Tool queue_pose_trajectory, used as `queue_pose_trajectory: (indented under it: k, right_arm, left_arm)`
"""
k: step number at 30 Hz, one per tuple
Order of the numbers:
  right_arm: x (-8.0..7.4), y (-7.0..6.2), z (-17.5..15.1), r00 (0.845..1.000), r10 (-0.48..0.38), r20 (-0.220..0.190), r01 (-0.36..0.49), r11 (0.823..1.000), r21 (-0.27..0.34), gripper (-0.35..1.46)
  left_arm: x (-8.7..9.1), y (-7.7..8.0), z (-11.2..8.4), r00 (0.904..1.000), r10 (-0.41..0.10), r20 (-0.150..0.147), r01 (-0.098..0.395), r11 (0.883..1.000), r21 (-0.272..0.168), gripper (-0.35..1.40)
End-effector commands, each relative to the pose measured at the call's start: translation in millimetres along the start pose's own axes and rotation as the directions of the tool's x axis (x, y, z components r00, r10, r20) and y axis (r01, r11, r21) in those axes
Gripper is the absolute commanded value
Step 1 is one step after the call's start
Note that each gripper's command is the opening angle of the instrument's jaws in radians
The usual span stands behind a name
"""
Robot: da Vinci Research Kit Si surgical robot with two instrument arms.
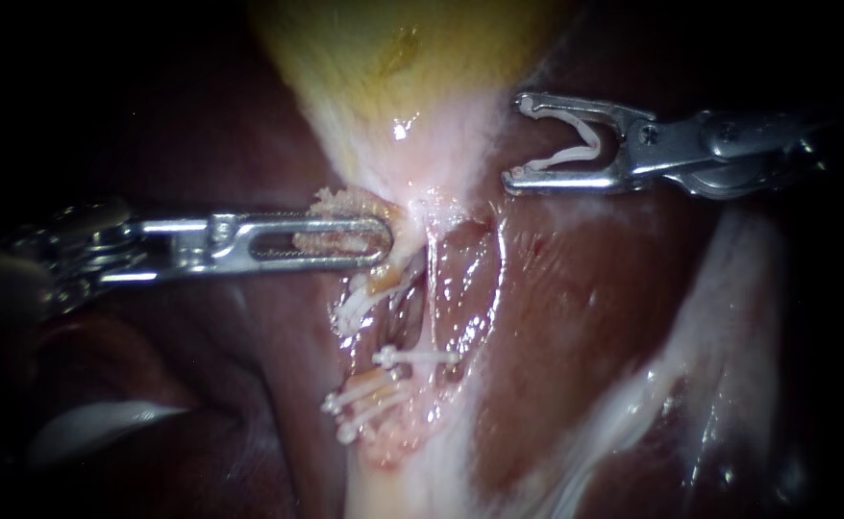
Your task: Clipping second clip right tube
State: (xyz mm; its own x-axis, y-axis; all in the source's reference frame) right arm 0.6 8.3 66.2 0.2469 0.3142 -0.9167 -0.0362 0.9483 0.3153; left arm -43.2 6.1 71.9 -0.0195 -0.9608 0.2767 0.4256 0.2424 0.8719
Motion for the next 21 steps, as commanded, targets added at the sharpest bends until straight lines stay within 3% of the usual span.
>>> queue_pose_trajectory:
  k: [1,12,21]
  right_arm:
    - [0.0,0.0,0.0,1.000,0.000,0.000,0.000,1.000,0.000,0.50]
    - [0.0,0.0,0.0,1.000,0.000,0.000,0.000,1.000,0.000,0.50]
    - [0.0,0.0,0.0,1.000,0.000,0.000,0.000,1.000,0.000,0.50]
  left_arm:
    - [0.0,0.0,0.0,1.0000,0.000,0.000,0.000,1.000,0.001,-0.35]
    - [-0.4,0.1,-0.8,1.0000,-0.001,-0.004,0.001,1.000,0.005,-0.35]
    - [-3.0,0.1,-4.1,0.9999,-0.014,0.004,0.014,1.000,-0.007,-0.35]
